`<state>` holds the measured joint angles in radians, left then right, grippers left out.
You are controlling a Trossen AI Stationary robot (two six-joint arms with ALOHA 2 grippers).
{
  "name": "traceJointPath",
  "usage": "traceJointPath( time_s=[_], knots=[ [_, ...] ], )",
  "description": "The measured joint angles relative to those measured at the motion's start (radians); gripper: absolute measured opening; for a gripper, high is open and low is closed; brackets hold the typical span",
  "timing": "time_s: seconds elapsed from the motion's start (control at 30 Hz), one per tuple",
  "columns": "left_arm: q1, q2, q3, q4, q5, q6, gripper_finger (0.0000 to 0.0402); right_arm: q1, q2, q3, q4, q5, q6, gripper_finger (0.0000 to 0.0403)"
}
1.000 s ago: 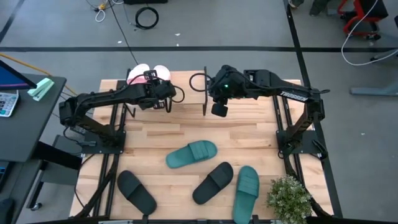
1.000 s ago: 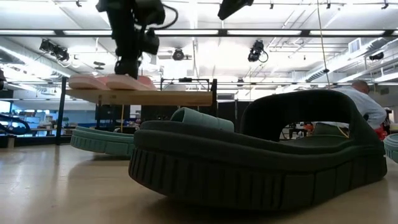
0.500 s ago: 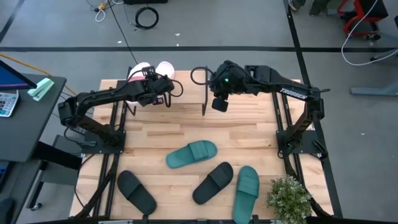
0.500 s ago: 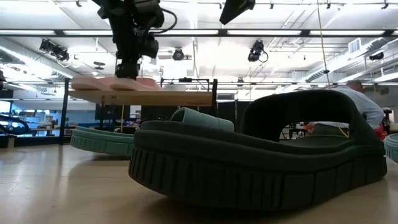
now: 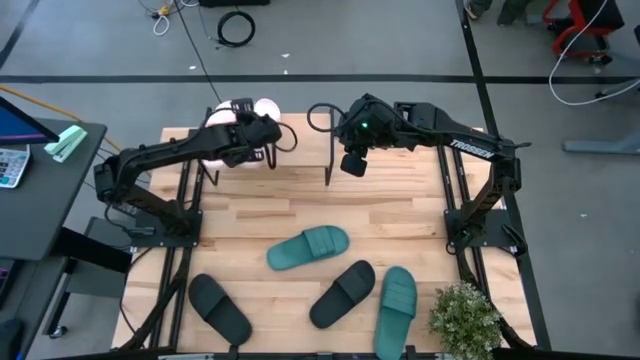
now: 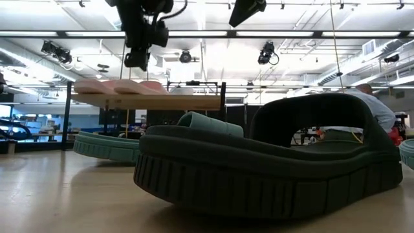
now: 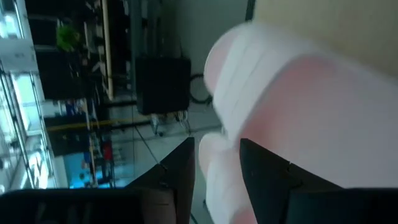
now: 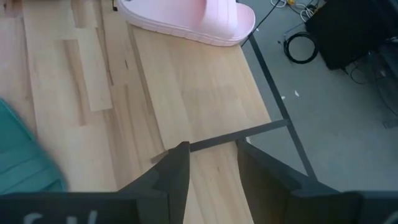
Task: Pick and place slides into the shelf
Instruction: Put the pink slide on the shelf
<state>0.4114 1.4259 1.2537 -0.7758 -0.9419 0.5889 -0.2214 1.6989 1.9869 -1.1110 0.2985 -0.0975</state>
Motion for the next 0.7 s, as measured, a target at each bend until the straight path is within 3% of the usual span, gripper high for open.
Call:
traceJointPath(
  time_s=[0.47, 0.7],
  knots=[
    [0.07, 0.007, -0.001, -0.002, 0.185, 0.001, 0.0127, 0.002, 0.0, 0.0, 0.0, 0.0, 0.001, 0.0142],
    [0.069, 0.007, -0.001, -0.011, 0.188, 0.012, 0.0128, 0.002, 0.0, 0.0, 0.0, 0.0, 0.002, 0.0142]
  ],
)
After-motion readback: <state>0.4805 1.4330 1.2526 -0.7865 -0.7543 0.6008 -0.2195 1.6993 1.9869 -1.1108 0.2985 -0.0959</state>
